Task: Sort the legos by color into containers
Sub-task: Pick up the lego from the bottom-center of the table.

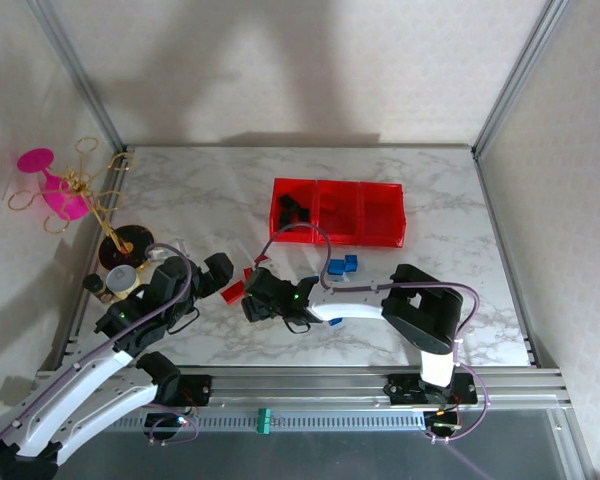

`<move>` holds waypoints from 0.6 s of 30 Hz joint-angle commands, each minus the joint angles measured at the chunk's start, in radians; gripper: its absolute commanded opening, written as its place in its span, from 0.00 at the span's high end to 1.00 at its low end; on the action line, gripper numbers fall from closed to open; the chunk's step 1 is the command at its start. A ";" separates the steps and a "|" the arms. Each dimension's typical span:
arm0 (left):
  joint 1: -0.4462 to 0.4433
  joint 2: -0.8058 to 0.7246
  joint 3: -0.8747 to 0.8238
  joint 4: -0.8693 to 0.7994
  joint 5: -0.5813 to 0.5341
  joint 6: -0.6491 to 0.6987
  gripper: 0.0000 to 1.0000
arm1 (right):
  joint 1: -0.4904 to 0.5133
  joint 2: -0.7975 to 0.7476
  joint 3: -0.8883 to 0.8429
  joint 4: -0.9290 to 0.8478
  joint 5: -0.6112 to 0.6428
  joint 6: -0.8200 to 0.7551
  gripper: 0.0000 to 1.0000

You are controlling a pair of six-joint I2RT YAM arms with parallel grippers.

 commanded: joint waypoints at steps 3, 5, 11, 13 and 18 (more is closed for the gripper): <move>0.001 -0.025 0.004 -0.033 -0.043 -0.022 0.00 | 0.005 0.064 0.071 -0.029 0.065 -0.009 0.28; 0.001 -0.026 0.005 -0.038 -0.046 -0.026 0.00 | 0.004 0.081 0.085 -0.029 0.062 -0.010 0.31; 0.001 -0.023 0.008 -0.036 -0.048 -0.020 0.00 | 0.005 0.115 0.093 -0.031 0.061 -0.013 0.38; 0.002 -0.019 0.010 -0.032 -0.042 -0.023 0.00 | 0.004 0.119 0.094 -0.041 0.062 -0.016 0.42; 0.002 -0.007 0.005 -0.013 -0.029 -0.017 0.00 | 0.004 0.090 0.066 -0.037 0.087 -0.016 0.52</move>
